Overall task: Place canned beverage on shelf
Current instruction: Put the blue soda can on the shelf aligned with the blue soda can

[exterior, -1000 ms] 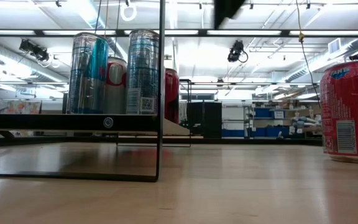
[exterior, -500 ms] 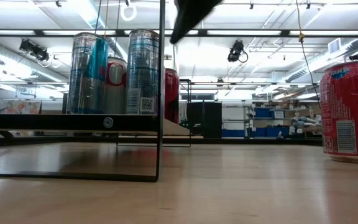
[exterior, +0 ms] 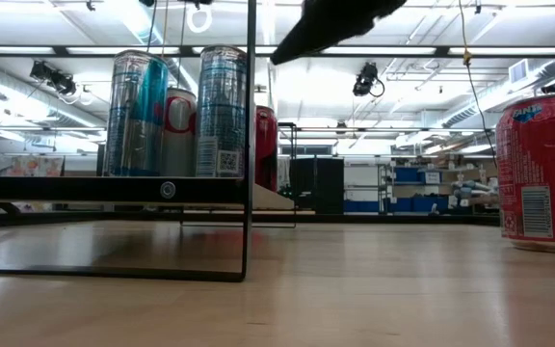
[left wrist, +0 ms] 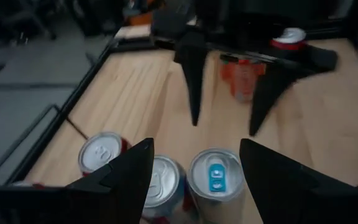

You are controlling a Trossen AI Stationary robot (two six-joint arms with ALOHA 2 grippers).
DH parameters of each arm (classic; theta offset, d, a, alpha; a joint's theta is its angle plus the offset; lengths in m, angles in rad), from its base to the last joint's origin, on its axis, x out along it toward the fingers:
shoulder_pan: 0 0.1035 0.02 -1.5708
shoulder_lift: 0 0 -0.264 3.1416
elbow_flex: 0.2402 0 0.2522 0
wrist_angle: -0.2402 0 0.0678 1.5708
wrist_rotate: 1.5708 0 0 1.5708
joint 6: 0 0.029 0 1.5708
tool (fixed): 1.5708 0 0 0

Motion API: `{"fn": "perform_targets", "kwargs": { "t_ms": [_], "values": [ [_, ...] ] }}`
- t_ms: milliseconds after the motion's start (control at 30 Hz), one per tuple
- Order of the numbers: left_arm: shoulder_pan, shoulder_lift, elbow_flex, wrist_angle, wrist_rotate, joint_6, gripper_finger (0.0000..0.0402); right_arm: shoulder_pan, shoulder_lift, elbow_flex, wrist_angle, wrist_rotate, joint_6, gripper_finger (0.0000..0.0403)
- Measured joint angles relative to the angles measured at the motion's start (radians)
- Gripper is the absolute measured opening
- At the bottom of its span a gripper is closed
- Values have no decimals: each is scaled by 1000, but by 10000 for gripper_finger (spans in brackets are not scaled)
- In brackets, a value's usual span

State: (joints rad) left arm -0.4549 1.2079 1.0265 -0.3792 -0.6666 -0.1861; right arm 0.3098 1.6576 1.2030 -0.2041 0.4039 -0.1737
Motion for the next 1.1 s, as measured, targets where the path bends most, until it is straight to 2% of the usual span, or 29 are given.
{"fn": "perform_targets", "kwargs": {
  "t_ms": [167,233,433,633,833,1100],
  "values": [
    [22,93,110,-207,2,-103,249,-4,-3,-102,245,38,-100,304],
    [21,126,147,-275,12,-134,249,-7,1,-121,279,72,-140,304],
    [20,194,207,-408,25,-198,249,-30,2,-149,340,76,-174,304],
    [35,226,212,-419,82,-241,249,-49,3,-155,355,78,-150,304],
    [39,229,212,-431,97,-249,249,-51,5,-155,389,123,-125,304],
    [48,236,211,-466,100,-249,249,-49,9,-155,402,103,-115,304]
  ]
}}
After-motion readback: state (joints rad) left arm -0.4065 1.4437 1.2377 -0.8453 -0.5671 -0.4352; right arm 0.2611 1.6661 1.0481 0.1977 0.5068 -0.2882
